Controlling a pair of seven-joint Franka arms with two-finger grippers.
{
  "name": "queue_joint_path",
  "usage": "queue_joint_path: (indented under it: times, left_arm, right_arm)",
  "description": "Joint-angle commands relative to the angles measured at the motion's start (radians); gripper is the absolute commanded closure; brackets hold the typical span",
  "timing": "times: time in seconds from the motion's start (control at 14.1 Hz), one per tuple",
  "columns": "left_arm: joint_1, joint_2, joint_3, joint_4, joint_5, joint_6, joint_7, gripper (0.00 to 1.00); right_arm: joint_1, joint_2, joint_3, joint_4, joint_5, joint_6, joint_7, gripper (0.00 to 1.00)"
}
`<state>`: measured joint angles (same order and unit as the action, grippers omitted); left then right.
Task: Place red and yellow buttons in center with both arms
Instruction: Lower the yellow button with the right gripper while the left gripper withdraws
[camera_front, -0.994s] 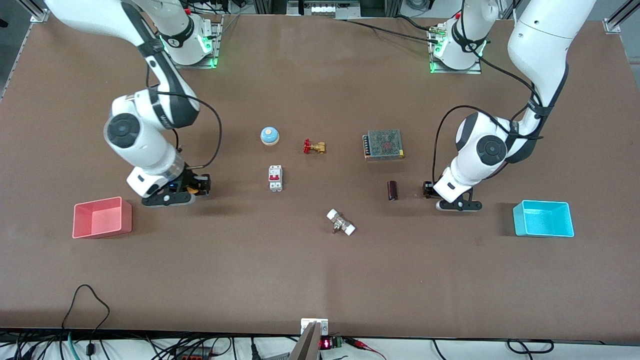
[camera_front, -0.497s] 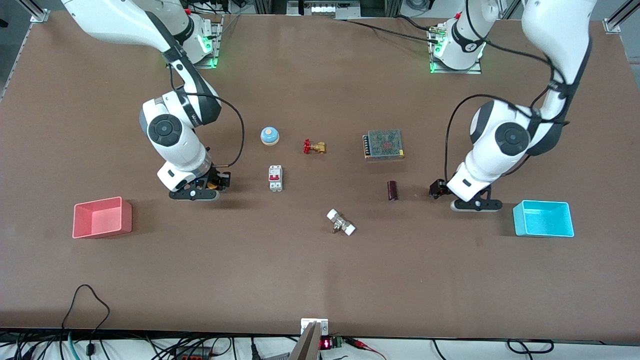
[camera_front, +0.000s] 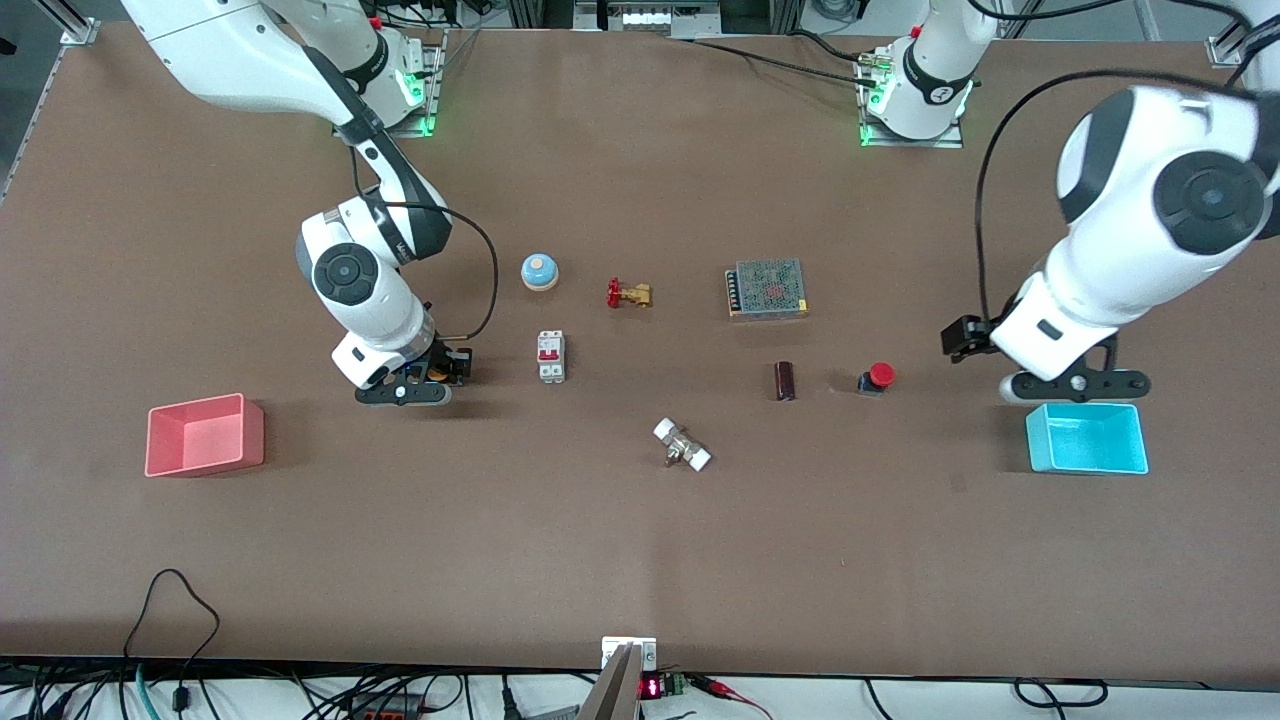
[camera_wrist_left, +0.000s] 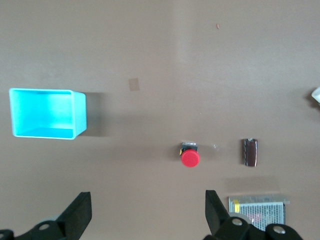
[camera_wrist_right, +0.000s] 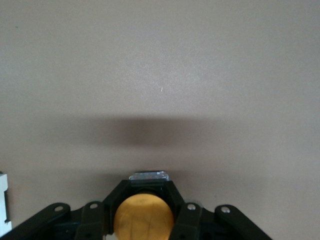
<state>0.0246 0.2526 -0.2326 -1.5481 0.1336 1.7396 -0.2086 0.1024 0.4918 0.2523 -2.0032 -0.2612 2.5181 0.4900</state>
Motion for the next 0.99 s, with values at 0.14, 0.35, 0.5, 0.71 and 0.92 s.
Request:
queue_joint_path:
  times: [0.14,0.35,0.5,0.71,0.92]
  left_arm:
    - [0.024,0.027,0.006,0.134,0.009,-0.141,0.185,0.0]
    - [0.054,0.021,0.001,0.135,-0.04,-0.143,0.247,0.0]
    - [0.077,-0.037,0.012,0.082,-0.125,-0.132,0.288,0.0]
    - [-0.01,-0.218,0.115,-0.174,-0.123,0.015,0.374,0.0]
    - [-0.117,-0.256,0.274,-0.221,-0.152,0.097,0.403,0.0]
  right_arm:
    - [0.006,0.005,-0.004,0.0,-0.03,0.016,0.025,0.7]
    - [0.006,0.007,-0.004,0.0,-0.03,0.018,0.025,0.69]
    - [0.006,0.007,-0.004,0.0,-0.03,0.019,0.025,0.67]
    - [0.006,0.007,-0.004,0.003,-0.03,0.019,0.025,0.36]
    - [0.005,-0.001,-0.004,0.012,-0.029,0.016,0.015,0.0]
